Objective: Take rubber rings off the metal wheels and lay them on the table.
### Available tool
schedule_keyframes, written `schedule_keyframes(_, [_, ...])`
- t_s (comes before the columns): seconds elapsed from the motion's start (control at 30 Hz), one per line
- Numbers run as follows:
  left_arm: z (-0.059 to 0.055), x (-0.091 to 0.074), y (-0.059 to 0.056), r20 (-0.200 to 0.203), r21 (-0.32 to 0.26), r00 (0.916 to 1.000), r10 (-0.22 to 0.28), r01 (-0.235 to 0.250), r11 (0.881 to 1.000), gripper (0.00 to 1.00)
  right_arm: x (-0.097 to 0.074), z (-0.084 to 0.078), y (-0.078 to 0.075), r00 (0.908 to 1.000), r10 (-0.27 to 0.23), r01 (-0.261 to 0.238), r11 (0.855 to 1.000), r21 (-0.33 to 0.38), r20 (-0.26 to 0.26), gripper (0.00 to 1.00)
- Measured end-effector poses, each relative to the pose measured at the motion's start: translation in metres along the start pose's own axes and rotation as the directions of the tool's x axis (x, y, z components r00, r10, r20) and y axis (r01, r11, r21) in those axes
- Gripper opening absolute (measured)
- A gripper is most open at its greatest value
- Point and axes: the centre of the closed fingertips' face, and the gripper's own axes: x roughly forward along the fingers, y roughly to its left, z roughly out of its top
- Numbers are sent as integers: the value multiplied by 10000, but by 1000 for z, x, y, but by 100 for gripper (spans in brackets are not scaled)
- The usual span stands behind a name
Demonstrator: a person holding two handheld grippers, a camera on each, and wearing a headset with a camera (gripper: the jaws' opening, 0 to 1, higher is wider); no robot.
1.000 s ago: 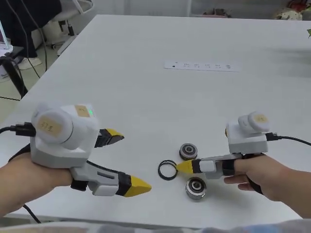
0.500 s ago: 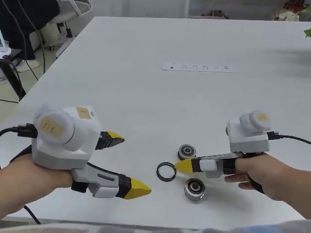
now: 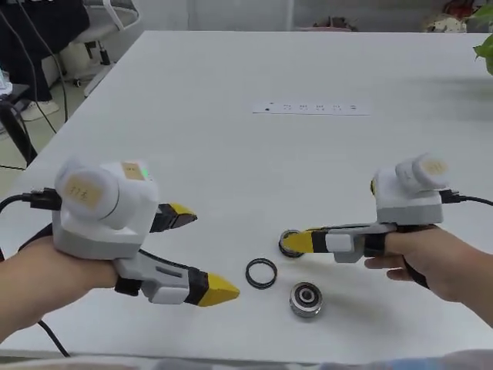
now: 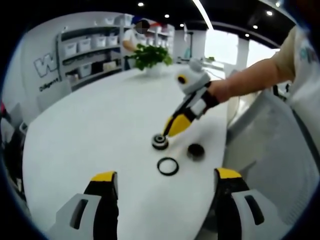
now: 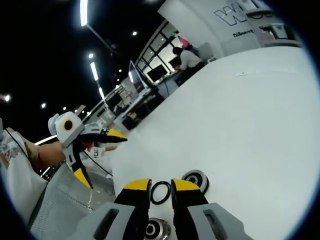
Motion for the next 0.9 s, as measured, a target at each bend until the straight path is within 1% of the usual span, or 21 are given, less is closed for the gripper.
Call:
schedule_keyframes(0.2, [9,3,3,24,39,10000,-64,64,10000,78,-12,12,-6,9991,-273,283,9992,-298,314,16])
schedule_keyframes(0.27, [11,5,5,97,-46,9999,-106,106,9999,78,-16,14,-9,9984,-383,398,9985,-372,406,17])
schedule_keyframes(0.4, [15,9,6,131,-99,9998,-159,161,9998,78,-22,17,-13,9966,-640,673,9956,-644,520,19])
schedule_keyframes(0.5, [18,15,8,107,-93,9997,-205,206,9997,77,-26,17,-16,9956,-800,845,9917,-973,490,20])
schedule_keyframes(0.7, [23,26,10,123,-267,9994,-320,323,9991,74,-28,15,-21,9939,-1015,1065,9855,-1323,442,22])
schedule_keyframes(0.9, [20,36,12,-99,-176,9991,-401,399,9990,72,-27,7,-26,9928,-1178,1200,9771,-1756,231,24])
